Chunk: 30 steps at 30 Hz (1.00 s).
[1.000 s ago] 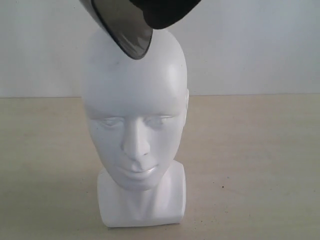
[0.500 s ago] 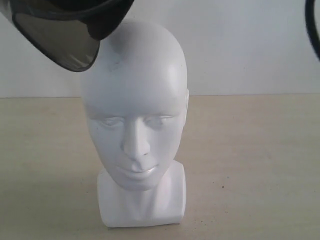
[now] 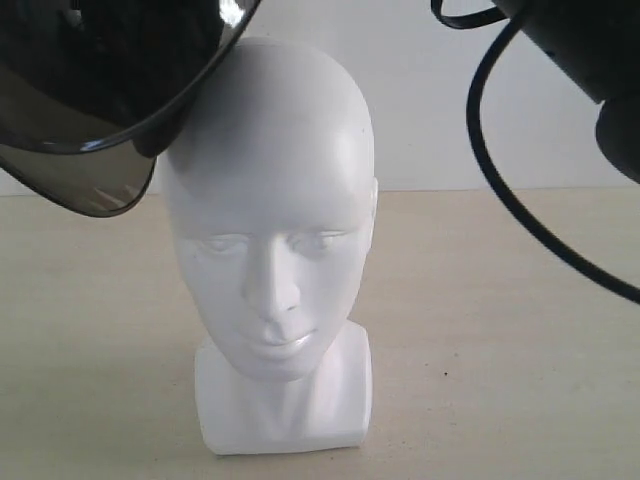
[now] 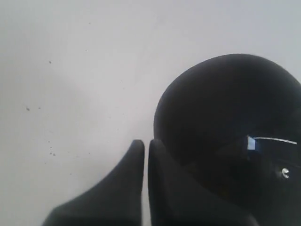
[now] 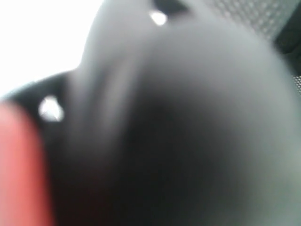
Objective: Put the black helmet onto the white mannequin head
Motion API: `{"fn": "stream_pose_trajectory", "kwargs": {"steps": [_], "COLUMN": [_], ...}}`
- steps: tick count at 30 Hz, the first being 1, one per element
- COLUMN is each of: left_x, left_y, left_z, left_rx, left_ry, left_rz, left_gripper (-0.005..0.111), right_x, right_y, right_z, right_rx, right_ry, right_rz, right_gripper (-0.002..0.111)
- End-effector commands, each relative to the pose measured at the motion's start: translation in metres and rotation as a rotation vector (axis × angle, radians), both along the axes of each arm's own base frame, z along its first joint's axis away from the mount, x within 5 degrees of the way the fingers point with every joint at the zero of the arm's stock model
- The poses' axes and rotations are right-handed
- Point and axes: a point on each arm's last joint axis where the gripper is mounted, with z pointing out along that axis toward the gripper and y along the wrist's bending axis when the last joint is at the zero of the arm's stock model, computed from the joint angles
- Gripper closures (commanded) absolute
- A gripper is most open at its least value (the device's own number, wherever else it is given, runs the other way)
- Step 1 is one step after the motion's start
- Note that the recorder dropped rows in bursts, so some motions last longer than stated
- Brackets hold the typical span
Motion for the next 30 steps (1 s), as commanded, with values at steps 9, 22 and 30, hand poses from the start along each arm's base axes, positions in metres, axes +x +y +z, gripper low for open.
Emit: {"fn": "stream_pose_trajectory", "kwargs": {"steps": [9,22,30], "left_x": [0.099,0.125,0.127], "left_y": [-0.045,-0.044,-0.042], "left_z": [0.124,0.146,0.159], "left_rx": [0.212,0.409,0.462], "left_ry": [0.061,0.120,0.080], "left_rz": [-0.277,-0.125,-0.077], "left_gripper": [0.102,0.102,0.102], "right_x": [-0.001,0.022,0.028], "right_y": [-0.005,0.005,0.000], "right_z": [0.010,-0.019,-0.020], "right_rx": [0.084,-0.014,-0.040], "right_ry": [-0.039,-0.033,-0.078], "right_rz": [-0.010,-0.069,-0.145], "right_gripper": [0.108,0.108,0.108]}}
